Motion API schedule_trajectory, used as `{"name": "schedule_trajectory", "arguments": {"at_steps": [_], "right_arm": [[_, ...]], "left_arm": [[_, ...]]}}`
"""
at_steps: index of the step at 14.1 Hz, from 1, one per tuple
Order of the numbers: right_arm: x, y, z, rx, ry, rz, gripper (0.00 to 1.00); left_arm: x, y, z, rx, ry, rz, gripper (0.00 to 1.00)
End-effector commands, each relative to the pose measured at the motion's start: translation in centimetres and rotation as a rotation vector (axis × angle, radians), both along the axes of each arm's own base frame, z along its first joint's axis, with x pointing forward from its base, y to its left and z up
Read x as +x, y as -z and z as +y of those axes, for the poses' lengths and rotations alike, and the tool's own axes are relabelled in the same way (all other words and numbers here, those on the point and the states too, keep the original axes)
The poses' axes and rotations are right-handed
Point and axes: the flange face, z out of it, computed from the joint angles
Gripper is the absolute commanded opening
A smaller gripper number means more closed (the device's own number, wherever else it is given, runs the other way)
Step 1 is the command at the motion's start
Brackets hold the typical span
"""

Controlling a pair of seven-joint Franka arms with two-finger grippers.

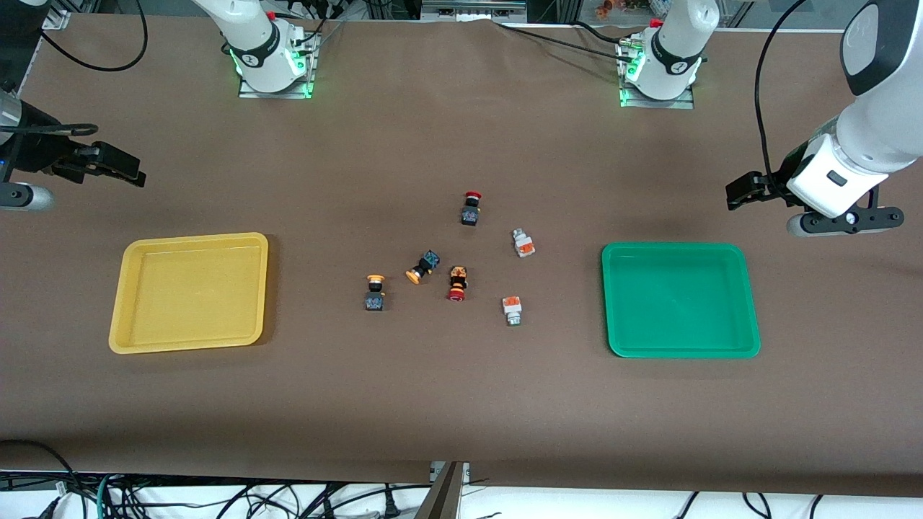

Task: Place green and yellow buttons in trays
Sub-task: 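Move the right gripper toward the yellow-capped buttons beside the yellow tray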

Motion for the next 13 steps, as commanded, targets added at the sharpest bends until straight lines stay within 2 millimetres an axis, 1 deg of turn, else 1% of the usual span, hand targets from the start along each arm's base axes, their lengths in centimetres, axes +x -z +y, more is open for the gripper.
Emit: {"name": "schedule_trajectory", "arguments": {"at_steps": [1,2,3,4,5,6,7,8,9,12,13], "right_arm": [[0.1,-0.4,0.8,0.004,-0.017,-0.006,1.00],[0.1,-0.4,1.3,0.004,-0.025,-0.008,1.00],[0.2,-0.5,1.3,0.007,-0.025,-0.009,1.00],[0.6,0.6,1.4,0.009,-0.020,0.008,1.00],[1.7,3.2,1.8,0.008,-0.026,0.053,1.00],[2.2,4.8,2.8,0.010,-0.041,0.077,1.00],[2.9,6.7,3.2,0.009,-0.046,0.100,1.00],[4.0,10.0,4.7,0.006,-0.069,0.147,1.00],[4.7,11.7,6.7,-0.005,-0.099,0.138,1.00],[7.1,18.9,11.4,0.008,-0.137,0.121,1.00],[7.8,21.6,13.4,0.007,-0.142,0.102,1.00]], "left_arm": [[0.2,-3.0,0.1,-0.012,0.032,-0.044,1.00],[0.8,-3.4,0.0,-0.012,0.043,-0.051,1.00],[0.7,-3.6,0.1,-0.012,0.037,-0.051,1.00],[0.6,-3.8,0.5,-0.011,0.037,-0.041,1.00],[0.8,-4.0,1.5,-0.010,0.025,-0.045,1.00],[1.2,-4.7,1.3,-0.010,0.024,-0.062,1.00],[1.6,-4.8,1.1,-0.008,0.020,-0.067,1.00],[1.7,-5.3,1.2,-0.008,0.017,-0.078,1.00],[1.7,-5.6,1.6,-0.010,0.017,-0.086,1.00],[1.9,-5.8,1.8,-0.019,0.012,-0.091,1.00],[1.9,-5.6,1.6,-0.016,0.016,-0.088,1.00]]}}
